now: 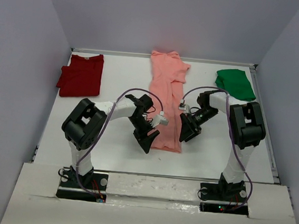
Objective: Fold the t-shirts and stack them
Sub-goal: Grab the bottom of the folded rectangular tshirt with both arms
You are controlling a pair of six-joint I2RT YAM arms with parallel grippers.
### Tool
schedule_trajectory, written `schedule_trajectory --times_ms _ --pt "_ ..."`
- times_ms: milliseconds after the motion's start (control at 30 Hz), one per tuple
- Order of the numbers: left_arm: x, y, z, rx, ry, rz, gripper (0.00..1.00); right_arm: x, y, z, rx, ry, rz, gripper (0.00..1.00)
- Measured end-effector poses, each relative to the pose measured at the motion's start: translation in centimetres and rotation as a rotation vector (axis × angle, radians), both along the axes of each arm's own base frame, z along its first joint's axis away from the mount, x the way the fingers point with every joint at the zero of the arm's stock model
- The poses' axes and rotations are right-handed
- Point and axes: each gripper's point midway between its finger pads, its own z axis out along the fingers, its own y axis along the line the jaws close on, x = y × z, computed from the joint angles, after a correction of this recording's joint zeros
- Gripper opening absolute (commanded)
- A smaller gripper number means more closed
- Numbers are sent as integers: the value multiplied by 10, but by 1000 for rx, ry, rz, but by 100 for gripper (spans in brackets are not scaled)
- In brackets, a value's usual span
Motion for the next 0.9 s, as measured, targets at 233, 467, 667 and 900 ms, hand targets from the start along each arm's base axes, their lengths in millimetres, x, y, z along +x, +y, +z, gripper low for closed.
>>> schedule_trajectory --times_ms 233,467,667,900 --pt "5 4 -3 27 -32 4 44 1 1 2 7 0 -1 97" --pt "11 6 -14 59 -49 10 51 -1 0 1 8 0 6 97" --pt "13 8 -22 91 -49 25 55 -3 0 2 9 4 11 97" --pt "15 10 -22 113 -54 43 53 -3 -1 0 11 12 15 97"
